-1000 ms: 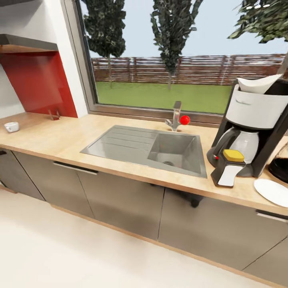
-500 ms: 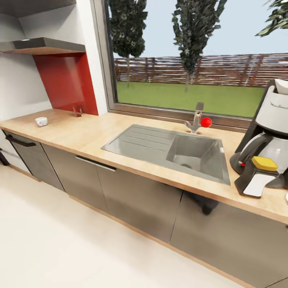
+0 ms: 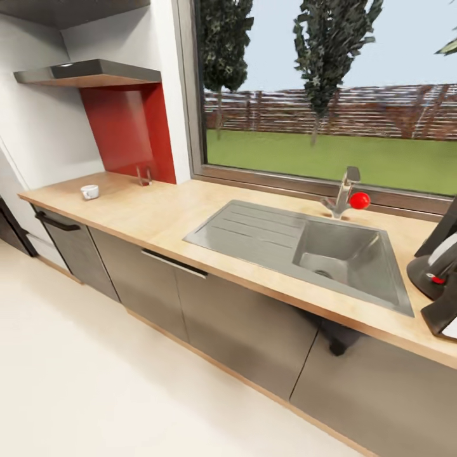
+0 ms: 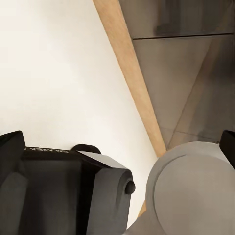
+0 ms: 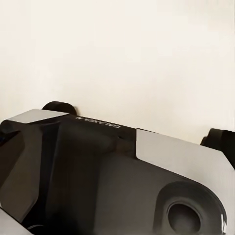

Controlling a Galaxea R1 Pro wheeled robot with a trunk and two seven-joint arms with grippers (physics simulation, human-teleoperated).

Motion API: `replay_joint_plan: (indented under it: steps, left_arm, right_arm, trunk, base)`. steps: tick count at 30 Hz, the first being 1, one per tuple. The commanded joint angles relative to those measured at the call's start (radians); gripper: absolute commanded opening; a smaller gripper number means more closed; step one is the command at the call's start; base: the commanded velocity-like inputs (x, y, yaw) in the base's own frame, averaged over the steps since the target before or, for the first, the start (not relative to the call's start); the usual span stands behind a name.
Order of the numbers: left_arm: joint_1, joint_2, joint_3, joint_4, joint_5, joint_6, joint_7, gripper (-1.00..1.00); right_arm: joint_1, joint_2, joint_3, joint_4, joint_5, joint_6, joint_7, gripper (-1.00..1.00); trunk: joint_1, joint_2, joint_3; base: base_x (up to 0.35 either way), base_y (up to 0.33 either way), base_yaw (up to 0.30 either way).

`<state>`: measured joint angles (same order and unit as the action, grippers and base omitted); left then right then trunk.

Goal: Set up a coffee station on the kitchen countertop: keep the coffee maker on the countertop, move the bottle of coffee from the kitchen shelf to the counter next to the coffee maker, place a paper coffee filter on top of the coffee maker, put the saucer next to the coffee maker with the coffee cup on the saucer, and place the electric kettle next to the coffee maker.

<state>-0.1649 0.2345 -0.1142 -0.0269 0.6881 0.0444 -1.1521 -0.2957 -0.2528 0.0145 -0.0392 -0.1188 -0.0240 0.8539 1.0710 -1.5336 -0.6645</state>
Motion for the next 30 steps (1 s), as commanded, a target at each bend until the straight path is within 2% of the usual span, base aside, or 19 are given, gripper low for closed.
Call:
replay_joint_plan:
  steps: [1,30]
  left_arm:
    - [-0.001,0.0,-0.008,0.0,0.009,0.005,-0.003,1.0]
    - [-0.001,0.0,-0.009,0.001,0.009,0.005,-0.004,1.0]
  right_arm:
    - [0.0,0.0,0.002,0.001,-0.005,-0.002,0.003,1.0]
    - [0.0,0.0,0.002,0.001,-0.005,-0.003,-0.013,1.0]
  trunk:
    - [0.0,0.0,-0.001]
    - [0.0,0.0,-0.001]
  base:
    - [0.015,0.014,0.259]
    - [0.002,0.001,0.269]
